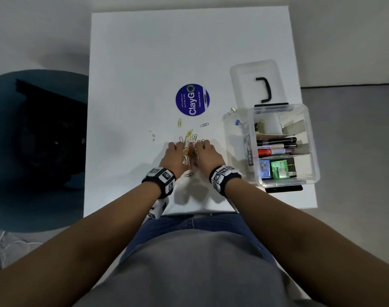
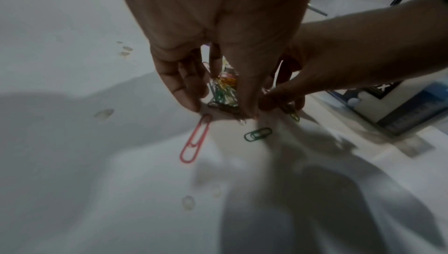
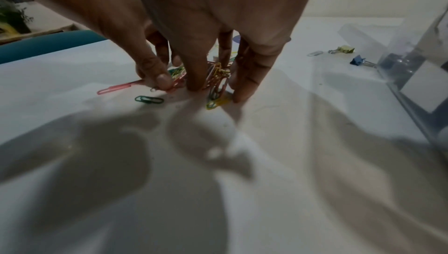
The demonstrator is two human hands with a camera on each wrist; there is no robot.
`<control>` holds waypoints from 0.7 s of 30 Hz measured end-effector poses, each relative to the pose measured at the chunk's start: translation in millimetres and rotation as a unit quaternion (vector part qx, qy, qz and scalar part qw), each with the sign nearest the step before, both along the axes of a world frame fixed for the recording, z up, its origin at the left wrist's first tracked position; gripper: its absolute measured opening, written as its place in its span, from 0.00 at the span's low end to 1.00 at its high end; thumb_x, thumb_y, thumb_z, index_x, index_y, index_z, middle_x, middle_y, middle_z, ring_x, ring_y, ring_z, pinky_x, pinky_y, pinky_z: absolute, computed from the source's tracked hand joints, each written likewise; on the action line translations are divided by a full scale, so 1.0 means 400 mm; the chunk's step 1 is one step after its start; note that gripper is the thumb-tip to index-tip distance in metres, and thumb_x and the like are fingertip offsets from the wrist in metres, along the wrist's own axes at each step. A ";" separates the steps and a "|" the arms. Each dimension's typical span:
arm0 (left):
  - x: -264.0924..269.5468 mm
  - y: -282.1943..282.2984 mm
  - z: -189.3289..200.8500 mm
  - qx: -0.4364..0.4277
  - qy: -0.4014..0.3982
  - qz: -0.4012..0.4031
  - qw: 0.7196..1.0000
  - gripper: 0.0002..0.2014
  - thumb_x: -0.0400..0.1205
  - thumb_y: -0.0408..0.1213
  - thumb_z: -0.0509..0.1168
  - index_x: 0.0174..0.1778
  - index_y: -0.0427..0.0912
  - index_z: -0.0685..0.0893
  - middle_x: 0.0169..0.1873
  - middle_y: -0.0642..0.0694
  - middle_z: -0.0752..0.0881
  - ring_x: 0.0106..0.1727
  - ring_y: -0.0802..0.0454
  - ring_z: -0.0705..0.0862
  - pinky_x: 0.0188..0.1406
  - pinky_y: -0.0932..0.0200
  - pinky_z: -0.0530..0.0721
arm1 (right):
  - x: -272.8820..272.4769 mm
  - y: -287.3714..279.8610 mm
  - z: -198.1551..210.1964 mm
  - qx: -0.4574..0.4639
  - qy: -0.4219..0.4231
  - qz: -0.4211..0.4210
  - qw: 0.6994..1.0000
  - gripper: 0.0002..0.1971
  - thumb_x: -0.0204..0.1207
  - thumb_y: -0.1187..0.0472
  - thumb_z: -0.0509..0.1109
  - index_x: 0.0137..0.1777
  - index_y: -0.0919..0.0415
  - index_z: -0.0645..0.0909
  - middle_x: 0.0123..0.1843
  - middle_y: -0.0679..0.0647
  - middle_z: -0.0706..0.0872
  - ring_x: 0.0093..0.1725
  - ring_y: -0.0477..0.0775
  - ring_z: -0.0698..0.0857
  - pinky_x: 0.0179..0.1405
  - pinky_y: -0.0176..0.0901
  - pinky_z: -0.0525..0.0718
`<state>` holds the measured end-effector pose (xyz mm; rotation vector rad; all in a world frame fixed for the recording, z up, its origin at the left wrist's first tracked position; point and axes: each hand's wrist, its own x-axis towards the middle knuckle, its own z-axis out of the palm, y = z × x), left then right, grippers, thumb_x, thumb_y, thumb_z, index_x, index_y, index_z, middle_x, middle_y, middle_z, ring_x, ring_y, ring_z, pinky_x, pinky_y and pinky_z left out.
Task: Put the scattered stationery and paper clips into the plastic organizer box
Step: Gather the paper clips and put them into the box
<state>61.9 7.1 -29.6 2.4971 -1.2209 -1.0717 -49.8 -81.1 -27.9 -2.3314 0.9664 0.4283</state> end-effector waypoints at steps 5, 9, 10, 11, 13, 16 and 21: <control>0.011 -0.019 0.009 -0.002 0.007 0.001 1.000 0.21 0.77 0.33 0.72 0.64 0.38 0.74 0.60 0.35 0.76 0.55 0.34 0.82 0.54 0.46 0.80 | -0.004 -0.014 -0.001 0.006 0.015 0.002 1.000 0.16 0.81 0.61 0.63 0.67 0.64 0.71 0.65 0.63 0.75 0.61 0.67 0.79 0.49 0.54 0.80; 0.043 -0.015 0.017 -0.009 0.006 -0.008 1.000 0.07 0.78 0.34 0.69 0.49 0.43 0.79 0.48 0.40 0.83 0.52 0.38 0.82 0.48 0.50 0.78 | -0.021 -0.045 0.017 0.018 -0.010 -0.034 0.999 0.12 0.79 0.71 0.61 0.61 0.66 0.75 0.59 0.63 0.80 0.53 0.67 0.83 0.44 0.50 0.78; 0.052 -0.010 0.018 -0.017 0.008 0.000 1.000 0.05 0.78 0.32 0.69 0.43 0.45 0.79 0.42 0.42 0.84 0.49 0.39 0.83 0.44 0.52 0.78 | -0.026 -0.053 0.026 0.020 -0.020 -0.049 0.998 0.10 0.79 0.70 0.61 0.59 0.66 0.76 0.57 0.63 0.81 0.52 0.66 0.83 0.45 0.50 0.79; 0.058 -0.005 0.022 -0.023 0.015 0.013 1.000 0.07 0.77 0.30 0.69 0.39 0.47 0.79 0.38 0.46 0.83 0.46 0.40 0.84 0.42 0.54 0.78 | -0.029 -0.061 0.034 0.021 -0.031 -0.063 0.997 0.08 0.80 0.68 0.61 0.57 0.65 0.77 0.55 0.62 0.82 0.52 0.65 0.83 0.46 0.50 0.80; 0.068 0.004 0.041 -0.037 0.044 0.044 0.997 0.10 0.75 0.27 0.69 0.36 0.48 0.81 0.34 0.47 0.84 0.40 0.45 0.85 0.41 0.57 0.79 | -0.038 -0.077 0.059 0.029 -0.052 -0.082 0.995 0.06 0.81 0.65 0.62 0.54 0.65 0.78 0.52 0.61 0.83 0.50 0.63 0.83 0.46 0.50 0.81; 0.074 0.006 0.088 -0.063 0.075 0.072 0.993 0.05 0.76 0.28 0.71 0.39 0.43 0.84 0.37 0.43 0.88 0.34 0.51 0.83 0.37 0.60 0.81 | -0.061 -0.103 0.106 0.041 -0.106 -0.106 0.988 0.05 0.80 0.63 0.65 0.51 0.64 0.80 0.49 0.59 0.84 0.48 0.60 0.83 0.42 0.44 0.76; 0.046 -0.038 0.222 -0.152 0.133 0.101 0.974 0.04 0.75 0.31 0.73 0.41 0.42 0.85 0.36 0.46 0.89 0.32 0.61 0.85 0.38 0.64 0.86 | -0.123 -0.148 0.204 0.086 -0.213 -0.129 0.965 0.03 0.77 0.62 0.71 0.46 0.60 0.80 0.42 0.56 0.85 0.41 0.58 0.86 0.44 0.55 0.87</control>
